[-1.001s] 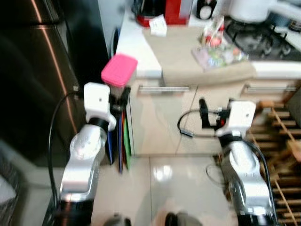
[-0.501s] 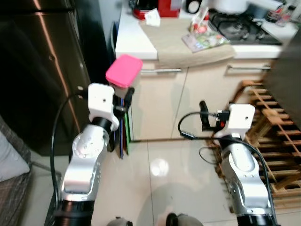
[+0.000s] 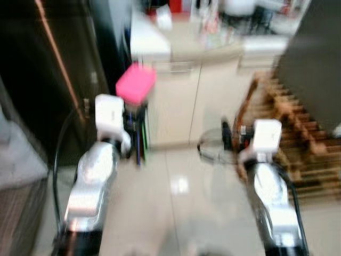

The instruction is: Restocking fridge

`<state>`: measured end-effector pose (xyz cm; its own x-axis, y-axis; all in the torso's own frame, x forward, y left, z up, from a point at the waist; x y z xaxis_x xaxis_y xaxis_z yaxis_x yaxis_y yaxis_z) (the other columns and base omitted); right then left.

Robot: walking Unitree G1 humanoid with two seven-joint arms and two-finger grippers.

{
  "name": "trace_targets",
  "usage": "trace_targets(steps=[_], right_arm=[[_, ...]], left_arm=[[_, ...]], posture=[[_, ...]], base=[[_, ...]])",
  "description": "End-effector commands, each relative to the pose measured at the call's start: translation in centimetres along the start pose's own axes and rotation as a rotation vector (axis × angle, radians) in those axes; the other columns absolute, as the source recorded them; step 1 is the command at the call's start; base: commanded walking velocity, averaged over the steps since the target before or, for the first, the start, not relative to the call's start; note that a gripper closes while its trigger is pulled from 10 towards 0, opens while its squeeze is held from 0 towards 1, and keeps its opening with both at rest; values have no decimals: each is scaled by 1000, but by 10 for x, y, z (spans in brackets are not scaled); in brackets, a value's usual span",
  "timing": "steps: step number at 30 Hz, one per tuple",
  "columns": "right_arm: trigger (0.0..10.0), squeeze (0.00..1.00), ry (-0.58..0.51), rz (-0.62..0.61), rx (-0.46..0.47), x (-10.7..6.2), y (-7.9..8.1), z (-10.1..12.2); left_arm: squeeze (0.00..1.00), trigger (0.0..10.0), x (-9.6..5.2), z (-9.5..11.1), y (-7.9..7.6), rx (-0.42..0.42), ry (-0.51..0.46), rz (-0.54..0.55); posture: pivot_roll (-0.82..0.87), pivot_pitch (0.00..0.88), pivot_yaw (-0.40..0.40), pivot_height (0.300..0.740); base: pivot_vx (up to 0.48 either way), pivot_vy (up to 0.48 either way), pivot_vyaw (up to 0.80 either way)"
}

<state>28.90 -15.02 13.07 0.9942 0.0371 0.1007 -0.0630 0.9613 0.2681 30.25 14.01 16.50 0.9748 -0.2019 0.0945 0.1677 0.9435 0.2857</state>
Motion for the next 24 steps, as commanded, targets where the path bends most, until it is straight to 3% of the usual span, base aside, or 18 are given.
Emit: trace_targets(steps=[1,6,12,24], right_arm=[[10000,0,-15,-36,-20,0,-10,3],[10000,0,-5,-57,-27,-3,-9,1],[10000,0,0,-54,-66,-6,-16,5],[10000,0,10,-54,-85,-5,-20,6]], left_arm=[[0,10000,6,2,-9,1,-9,-35],[0,10000,18,3,-18,-14,-25,-69],[0,10000,18,-1,-27,-39,-20,-91],[0,10000,14,0,-36,-79,-46,-115]], posture=[[-61,0,65,740],[-98,0,50,740],[-112,11,31,740],[-122,19,8,740]], base=[[0,-480,794],[0,-480,776],[0,-480,720],[0,-480,0]])
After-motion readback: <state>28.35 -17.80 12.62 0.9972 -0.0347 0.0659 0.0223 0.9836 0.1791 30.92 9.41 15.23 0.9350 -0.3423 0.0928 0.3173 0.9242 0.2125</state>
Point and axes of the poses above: a point about 5 cm out from each wrist's last joint towards the gripper, its own x axis pointing out of the wrist towards the gripper, its own z axis along the axis of the wrist's last joint, y = z × x, the point moved 1 cm from there along x, pointing out of the wrist towards the gripper, and after that the axes turned 14 degrees about x, right-handed, at the moved point
